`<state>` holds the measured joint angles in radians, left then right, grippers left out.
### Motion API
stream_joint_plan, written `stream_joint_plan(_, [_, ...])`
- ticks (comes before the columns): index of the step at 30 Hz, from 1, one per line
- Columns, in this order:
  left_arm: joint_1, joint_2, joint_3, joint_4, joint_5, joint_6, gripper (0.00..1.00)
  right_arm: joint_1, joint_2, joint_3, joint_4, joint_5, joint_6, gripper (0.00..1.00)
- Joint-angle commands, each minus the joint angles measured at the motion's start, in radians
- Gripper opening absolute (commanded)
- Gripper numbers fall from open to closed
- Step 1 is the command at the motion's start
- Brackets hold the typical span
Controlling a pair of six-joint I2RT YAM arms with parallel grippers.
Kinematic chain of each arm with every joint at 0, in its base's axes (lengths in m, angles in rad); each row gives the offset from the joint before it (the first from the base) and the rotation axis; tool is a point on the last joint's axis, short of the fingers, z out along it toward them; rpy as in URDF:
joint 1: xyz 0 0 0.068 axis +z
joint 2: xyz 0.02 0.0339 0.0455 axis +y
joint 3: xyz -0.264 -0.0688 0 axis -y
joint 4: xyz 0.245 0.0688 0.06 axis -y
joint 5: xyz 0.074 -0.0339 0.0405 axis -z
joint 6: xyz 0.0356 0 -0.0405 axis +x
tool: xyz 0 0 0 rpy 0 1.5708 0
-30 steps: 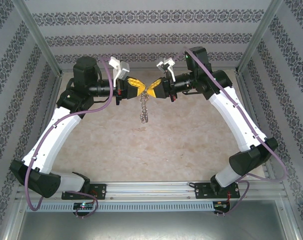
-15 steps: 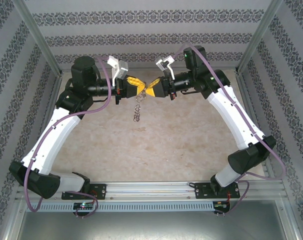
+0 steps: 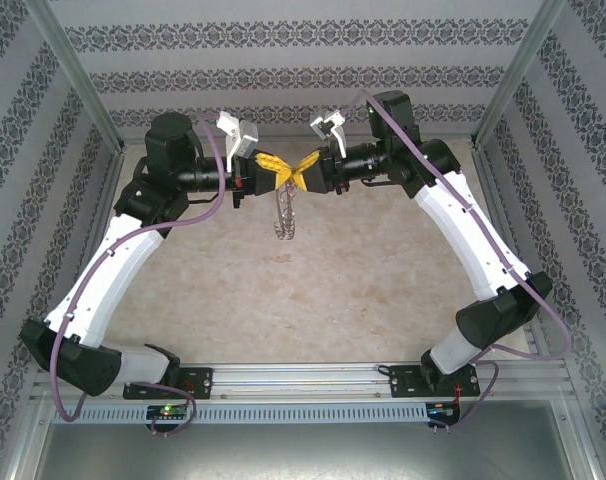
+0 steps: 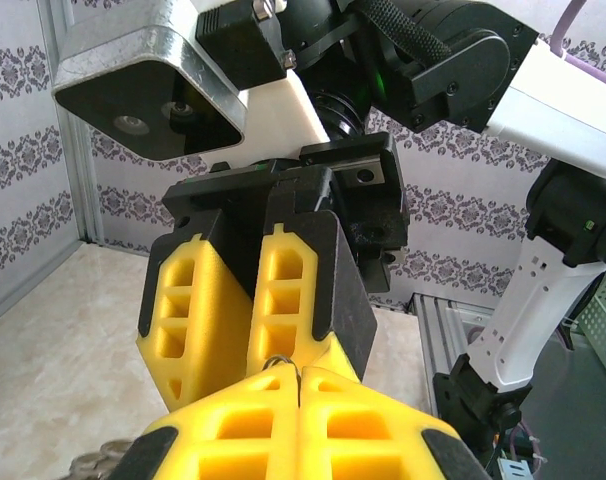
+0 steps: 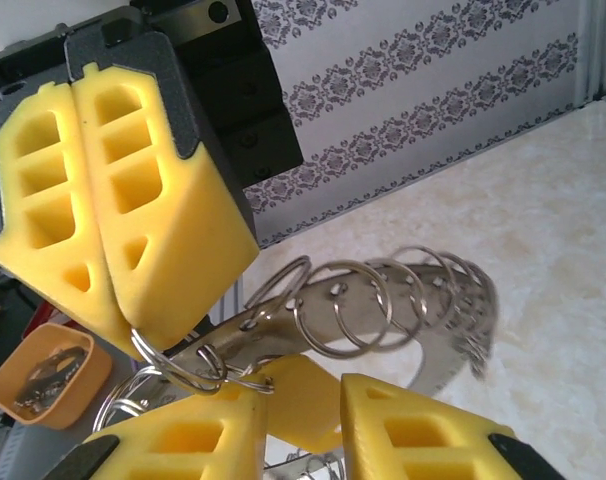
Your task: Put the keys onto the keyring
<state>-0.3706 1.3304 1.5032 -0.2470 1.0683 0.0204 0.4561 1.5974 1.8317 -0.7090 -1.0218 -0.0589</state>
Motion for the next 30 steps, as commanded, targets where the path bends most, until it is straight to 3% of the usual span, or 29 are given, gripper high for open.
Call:
stream_joint_plan(1, [0.005,-0.008,0.013,0.079,0.05,-0.012,0.0,-0.002,-0.035,-0.002,0.025,0.061,-0.03,0.27])
stream_joint_plan(13, [0.006,-0.001,0.014,0.099,0.054,-0.03,0.0,-0.011,-0.136,-0.063,0.023,0.12,-0.059,0.38])
stream_joint_plan(20, [0.007,-0.002,0.01,0.13,0.074,-0.058,0.0,-0.004,-0.15,-0.092,0.177,0.057,0.026,0.38])
stream_joint_plan(30, [0.006,-0.011,0.008,0.134,0.077,-0.072,0.0,0.029,-0.106,-0.065,0.187,-0.006,0.043,0.36])
